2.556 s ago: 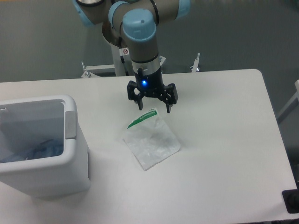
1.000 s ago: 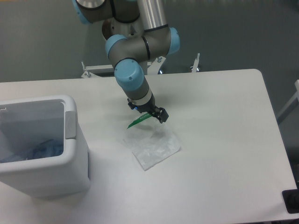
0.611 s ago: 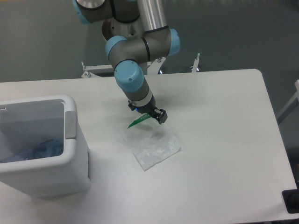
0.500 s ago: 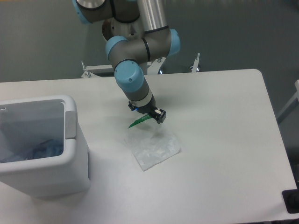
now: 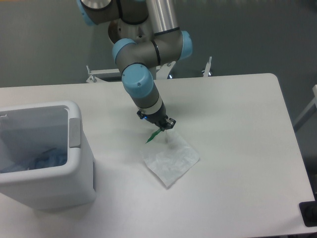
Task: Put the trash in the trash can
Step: 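Lower the gripper onto the bag's green-printed edge and pinch it, then lift the bag off the table and carry it toward the bin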
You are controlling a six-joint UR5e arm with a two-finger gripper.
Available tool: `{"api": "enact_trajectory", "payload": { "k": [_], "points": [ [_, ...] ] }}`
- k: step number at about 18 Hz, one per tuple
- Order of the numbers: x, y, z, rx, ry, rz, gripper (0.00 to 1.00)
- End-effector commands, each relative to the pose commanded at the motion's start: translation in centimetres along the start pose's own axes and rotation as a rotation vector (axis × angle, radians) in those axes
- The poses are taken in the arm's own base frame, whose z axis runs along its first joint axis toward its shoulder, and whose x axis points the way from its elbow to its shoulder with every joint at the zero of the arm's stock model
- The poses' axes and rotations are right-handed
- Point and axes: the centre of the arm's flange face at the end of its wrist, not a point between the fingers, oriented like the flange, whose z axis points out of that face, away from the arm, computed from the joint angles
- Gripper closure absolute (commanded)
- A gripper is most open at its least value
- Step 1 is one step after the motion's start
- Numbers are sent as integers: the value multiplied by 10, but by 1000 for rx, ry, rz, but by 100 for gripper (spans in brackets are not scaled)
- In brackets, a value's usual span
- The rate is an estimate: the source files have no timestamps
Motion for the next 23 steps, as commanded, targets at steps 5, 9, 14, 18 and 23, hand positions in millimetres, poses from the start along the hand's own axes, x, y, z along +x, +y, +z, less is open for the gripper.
{"api": "enact_trajectory", "payload": {
  "k": [5, 9, 14, 18, 23],
  "points": [
    [-60, -1, -93, 165, 39, -157, 100],
    [-93, -6, -174, 323, 100, -335, 100],
    [-96, 3, -246, 513, 169, -481, 100],
    [-81, 10, -314, 694, 281, -622, 100],
    [-59, 19, -372, 800, 396, -797, 100]
  ]
}}
